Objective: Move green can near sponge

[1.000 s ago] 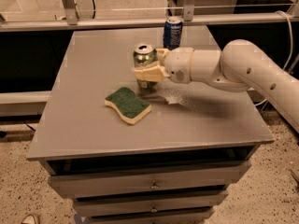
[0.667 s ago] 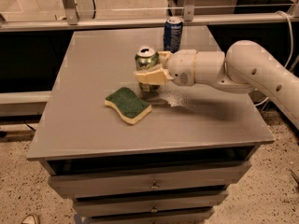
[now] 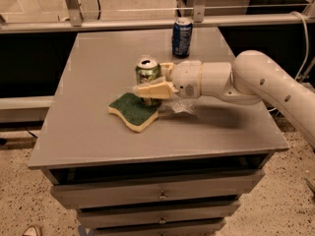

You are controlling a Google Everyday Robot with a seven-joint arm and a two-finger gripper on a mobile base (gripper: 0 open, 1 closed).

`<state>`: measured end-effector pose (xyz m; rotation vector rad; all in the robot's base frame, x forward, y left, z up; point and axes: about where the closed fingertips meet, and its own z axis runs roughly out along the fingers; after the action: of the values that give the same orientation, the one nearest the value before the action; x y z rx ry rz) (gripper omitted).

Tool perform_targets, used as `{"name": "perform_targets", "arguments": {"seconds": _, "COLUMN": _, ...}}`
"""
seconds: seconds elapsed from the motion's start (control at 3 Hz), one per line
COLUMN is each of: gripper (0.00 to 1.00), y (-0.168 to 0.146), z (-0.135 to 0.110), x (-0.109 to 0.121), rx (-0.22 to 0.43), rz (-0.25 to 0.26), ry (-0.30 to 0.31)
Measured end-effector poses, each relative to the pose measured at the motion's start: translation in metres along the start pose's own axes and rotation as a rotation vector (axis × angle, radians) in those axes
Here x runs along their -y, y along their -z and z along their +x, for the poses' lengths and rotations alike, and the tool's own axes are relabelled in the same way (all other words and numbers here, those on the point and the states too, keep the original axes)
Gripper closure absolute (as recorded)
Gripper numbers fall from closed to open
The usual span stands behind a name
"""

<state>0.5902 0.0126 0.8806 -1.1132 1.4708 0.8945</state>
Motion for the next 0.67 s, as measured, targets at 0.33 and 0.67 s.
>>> {"name": "perform_targets", "arguments": {"seconds": 0.33, "gripper": 0.00, "y": -0.0049, "z": 0.0008, "x": -0.0061, "rx": 0.011, "rz": -0.024, "ry": -0.007}}
{"name": "perform_targets", "arguments": {"seconds": 0.67, "gripper": 0.00, "y": -0.0057, "z": 0.0010, "x": -0.0072, "rx": 0.012, "rz": -0.028, "ry": -0.008}}
